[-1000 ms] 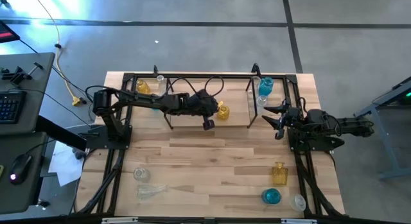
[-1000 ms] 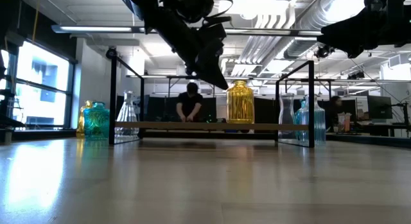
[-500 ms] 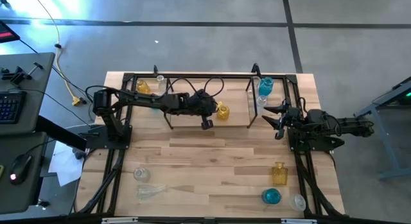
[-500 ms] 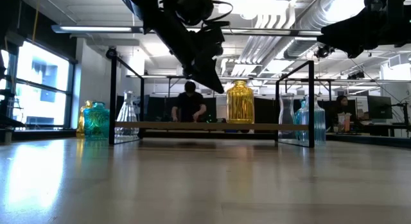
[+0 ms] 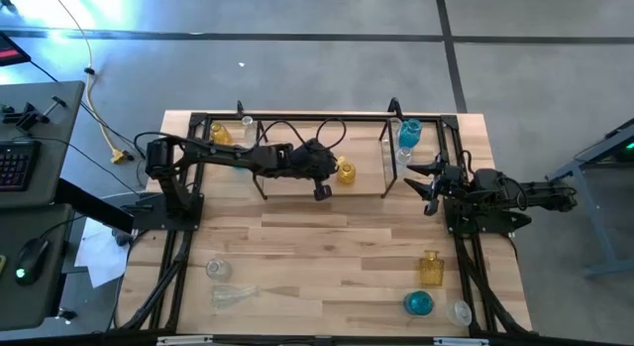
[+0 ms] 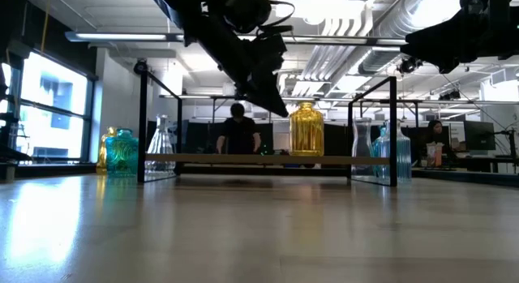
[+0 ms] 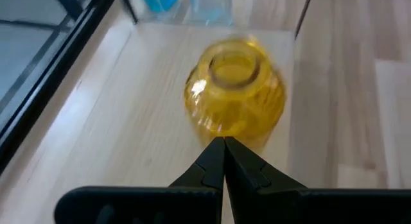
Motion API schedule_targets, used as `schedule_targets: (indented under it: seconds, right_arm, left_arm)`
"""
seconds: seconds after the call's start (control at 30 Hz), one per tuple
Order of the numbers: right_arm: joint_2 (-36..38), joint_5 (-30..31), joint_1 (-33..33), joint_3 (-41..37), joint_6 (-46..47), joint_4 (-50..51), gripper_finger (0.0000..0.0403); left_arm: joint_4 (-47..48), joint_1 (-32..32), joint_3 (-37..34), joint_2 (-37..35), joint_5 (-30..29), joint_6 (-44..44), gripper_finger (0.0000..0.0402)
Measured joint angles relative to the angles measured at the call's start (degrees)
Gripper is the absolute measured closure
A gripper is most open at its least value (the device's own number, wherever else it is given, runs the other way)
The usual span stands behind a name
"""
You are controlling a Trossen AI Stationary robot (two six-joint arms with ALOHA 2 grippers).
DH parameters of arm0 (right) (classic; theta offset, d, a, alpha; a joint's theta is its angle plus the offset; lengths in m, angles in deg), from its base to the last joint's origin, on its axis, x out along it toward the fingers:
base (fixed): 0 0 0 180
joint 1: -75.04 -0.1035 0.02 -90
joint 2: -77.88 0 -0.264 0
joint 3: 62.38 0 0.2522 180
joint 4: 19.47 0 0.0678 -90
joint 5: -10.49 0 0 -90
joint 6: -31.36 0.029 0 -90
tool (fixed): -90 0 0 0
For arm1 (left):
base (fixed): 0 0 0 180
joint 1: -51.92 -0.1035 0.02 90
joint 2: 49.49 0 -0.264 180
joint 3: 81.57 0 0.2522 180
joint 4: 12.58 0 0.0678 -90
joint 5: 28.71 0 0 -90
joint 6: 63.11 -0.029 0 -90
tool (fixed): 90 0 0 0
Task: Sort vases onto shelf
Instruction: Put the yellow vase on the shelf
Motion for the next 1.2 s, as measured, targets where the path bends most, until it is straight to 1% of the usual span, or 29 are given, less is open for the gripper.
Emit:
schedule_targets:
  seconds: [0.07, 0.2, 0.33, 0.47, 0.6, 0.8, 0.87, 1.03, 1.13, 1.2]
  right_arm:
    - [0.0, 0.0, -0.01, 0.0, 0.02, -0.02, 0.0233]
    - [0.0, 0.01, 0.01, 0.0, 0.02, -0.02, 0.0233]
    - [0.0, 0.0, 0.01, 0.0, -0.01, 0.0, 0.0233]
    - [0.0, 0.01, -0.01, 0.0, -0.46, 0.0, 0.0233]
    - [0.0, 0.01, 0.0, 0.02, -0.47, 0.0, 0.0233]
    - [0.0, 0.01, -0.01, 0.02, -0.61, 0.0, 0.0233]
    - [0.0, 0.01, -0.01, 0.01, -0.59, 0.0, 0.0233]
    - [0.0, 0.01, 0.01, 0.02, -0.59, 0.0, 0.0233]
    - [0.0, 0.01, 0.01, 0.0, -0.59, 0.0, 0.0233]
    - [0.0, 0.01, 0.0, 0.01, -0.59, 0.0, 0.0233]
  left_arm:
    - [-0.3, 0.01, -0.03, 0.94, 1.1, 0.33, 0.0402]
    - [-1.84, 0.08, -0.09, 2.92, 1.29, 0.6, 0.0402]
    - [-2.18, 0.08, -0.11, 2.72, 1.2, 0.51, 0.0401]
    - [-2.14, -0.47, -0.11, 2.76, -1.35, -0.51, 0.0401]
    - [-2.45, -1.62, -0.11, 2.76, -0.69, -0.5, 0.0401]
    - [-6.3, -1.89, -0.11, 2.76, -1.16, -0.47, 0.0402]
    - [-6.9, -1.91, -0.11, 2.76, -0.18, -0.43, 0.0402]
    - [-6.86, -1.87, -0.11, 2.76, 0.21, 0.12, 0.0402]
    - [-6.8, -1.66, -0.11, 2.76, 2.81, 0.42, 0.0402]
    - [-6.82, -1.14, -0.11, 2.76, 3.01, 0.42, 0.0402]
